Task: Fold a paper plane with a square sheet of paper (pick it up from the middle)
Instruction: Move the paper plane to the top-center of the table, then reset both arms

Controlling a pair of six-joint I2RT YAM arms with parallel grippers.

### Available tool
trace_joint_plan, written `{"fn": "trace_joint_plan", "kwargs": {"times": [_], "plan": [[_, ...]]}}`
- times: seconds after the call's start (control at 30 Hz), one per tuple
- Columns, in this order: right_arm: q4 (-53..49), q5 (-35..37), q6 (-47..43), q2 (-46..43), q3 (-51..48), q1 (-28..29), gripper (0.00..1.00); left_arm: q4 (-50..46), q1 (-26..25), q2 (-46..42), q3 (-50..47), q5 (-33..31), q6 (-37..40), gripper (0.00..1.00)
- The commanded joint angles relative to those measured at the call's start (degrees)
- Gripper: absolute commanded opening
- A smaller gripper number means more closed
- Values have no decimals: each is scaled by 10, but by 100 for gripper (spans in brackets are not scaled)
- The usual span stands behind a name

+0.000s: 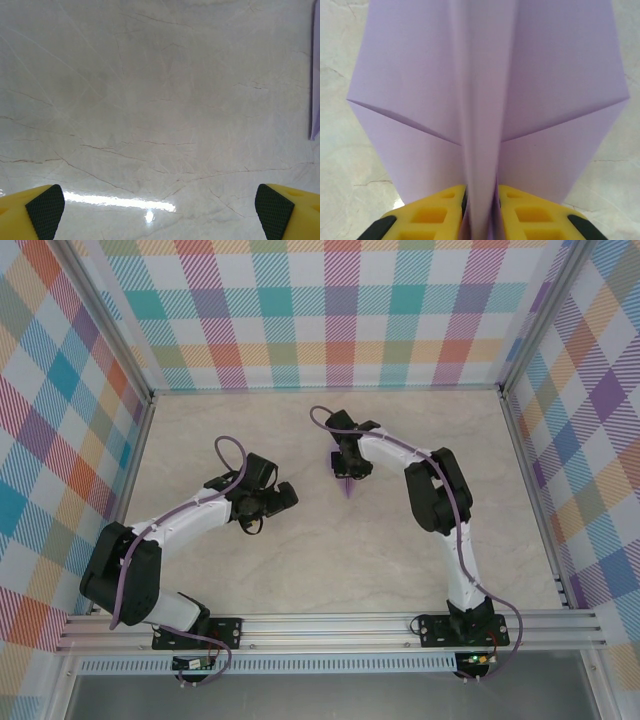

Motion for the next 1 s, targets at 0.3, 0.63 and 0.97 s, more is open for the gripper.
{"fn": "trace_joint_plan", "kwargs": {"times": [0.3, 0.63, 0.97], "plan": [[-59, -3, 22, -44, 38, 1, 34, -76, 12, 0, 62, -63, 32, 100], [-14, 62, 39, -273, -69, -27, 86, -140, 67, -37, 146, -224, 102, 100], [208, 242, -50, -516, -406, -130, 100, 39, 166, -130, -5, -332, 208, 100]]}}
